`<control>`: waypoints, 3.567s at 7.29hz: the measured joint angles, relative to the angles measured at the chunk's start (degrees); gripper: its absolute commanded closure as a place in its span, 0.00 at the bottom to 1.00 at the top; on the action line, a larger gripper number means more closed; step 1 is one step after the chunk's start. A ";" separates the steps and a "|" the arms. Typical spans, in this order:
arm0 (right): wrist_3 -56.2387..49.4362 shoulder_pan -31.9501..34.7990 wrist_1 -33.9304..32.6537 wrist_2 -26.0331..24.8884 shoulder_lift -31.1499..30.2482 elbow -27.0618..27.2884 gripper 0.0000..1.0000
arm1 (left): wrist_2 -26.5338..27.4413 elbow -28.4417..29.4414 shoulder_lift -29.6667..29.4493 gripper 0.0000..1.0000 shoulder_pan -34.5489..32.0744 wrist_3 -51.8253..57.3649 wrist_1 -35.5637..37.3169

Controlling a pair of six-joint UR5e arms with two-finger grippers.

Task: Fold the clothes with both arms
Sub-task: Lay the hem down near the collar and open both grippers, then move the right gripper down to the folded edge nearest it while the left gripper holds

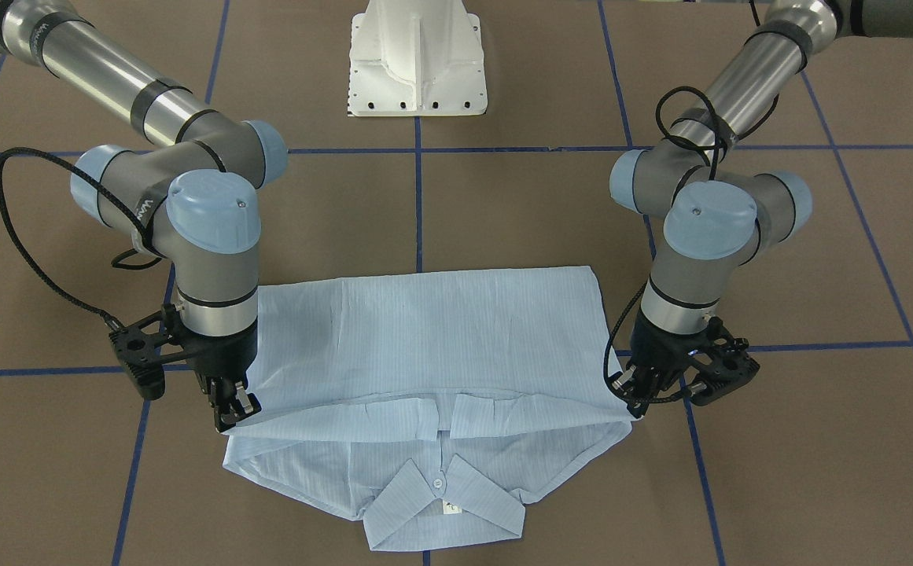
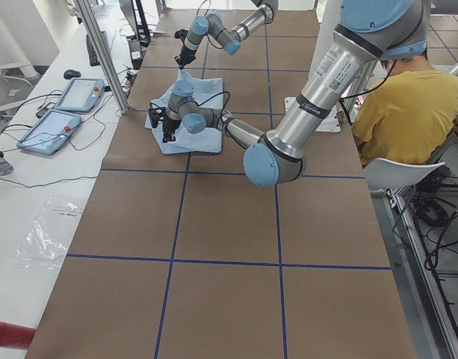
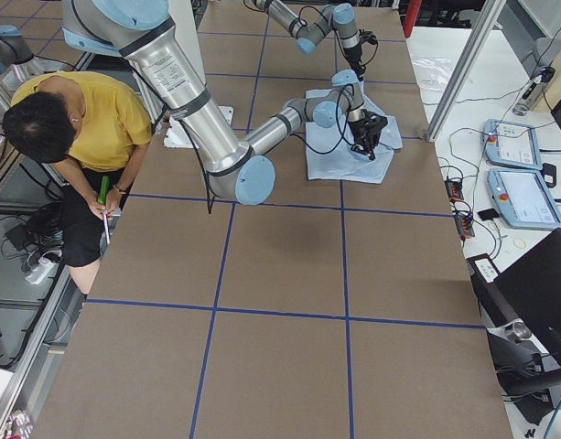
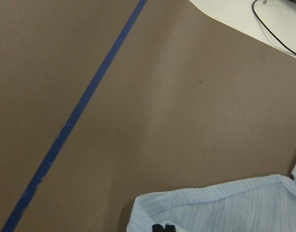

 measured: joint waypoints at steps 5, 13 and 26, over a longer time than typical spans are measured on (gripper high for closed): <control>-1.65 0.12 3.04 -0.02 1.84 -6.37 0.84 | 0.37 8.20 -3.58 0.72 -0.08 0.39 -4.34; -3.22 -4.40 6.28 4.86 -13.62 14.68 0.00 | -0.12 2.19 0.75 0.47 -0.75 0.05 -8.09; 5.39 -10.66 6.93 7.08 -20.90 19.87 1.00 | 0.20 1.11 2.66 0.48 -0.71 -0.14 -8.37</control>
